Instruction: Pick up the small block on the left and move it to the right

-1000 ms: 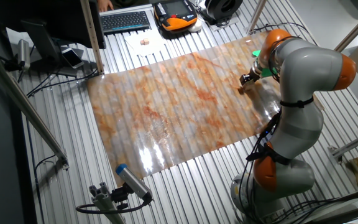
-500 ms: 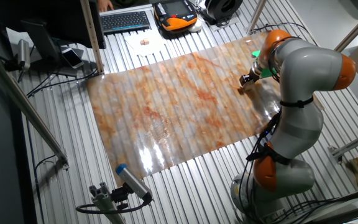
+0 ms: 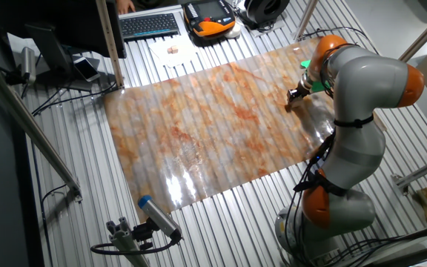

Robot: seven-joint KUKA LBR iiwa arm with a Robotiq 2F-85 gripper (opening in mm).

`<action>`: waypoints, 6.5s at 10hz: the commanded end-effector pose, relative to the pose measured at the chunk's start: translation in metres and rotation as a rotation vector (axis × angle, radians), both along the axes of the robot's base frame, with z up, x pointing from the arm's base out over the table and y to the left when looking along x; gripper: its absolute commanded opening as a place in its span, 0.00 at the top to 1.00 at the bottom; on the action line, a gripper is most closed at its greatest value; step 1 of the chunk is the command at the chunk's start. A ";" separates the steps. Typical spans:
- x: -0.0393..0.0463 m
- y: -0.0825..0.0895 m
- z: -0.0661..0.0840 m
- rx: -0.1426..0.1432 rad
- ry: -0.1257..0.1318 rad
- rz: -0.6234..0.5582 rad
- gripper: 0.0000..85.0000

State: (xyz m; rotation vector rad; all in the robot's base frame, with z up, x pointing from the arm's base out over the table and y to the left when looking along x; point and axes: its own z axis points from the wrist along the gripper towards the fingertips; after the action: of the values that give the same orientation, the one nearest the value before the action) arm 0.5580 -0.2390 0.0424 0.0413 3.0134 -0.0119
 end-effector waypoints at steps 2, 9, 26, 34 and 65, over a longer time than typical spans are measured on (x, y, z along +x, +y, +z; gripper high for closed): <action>0.0003 0.000 -0.001 -0.001 0.002 0.001 0.40; 0.0019 -0.002 0.000 0.003 0.029 0.033 0.80; 0.0056 0.004 0.008 0.036 0.040 0.030 1.00; 0.0112 0.026 0.028 0.044 0.042 -0.012 1.00; 0.0156 0.105 0.087 -0.018 -0.015 0.037 1.00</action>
State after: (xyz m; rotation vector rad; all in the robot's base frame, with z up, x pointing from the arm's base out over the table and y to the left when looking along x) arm 0.5736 -0.1339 0.1290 -0.0179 2.9967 -0.0307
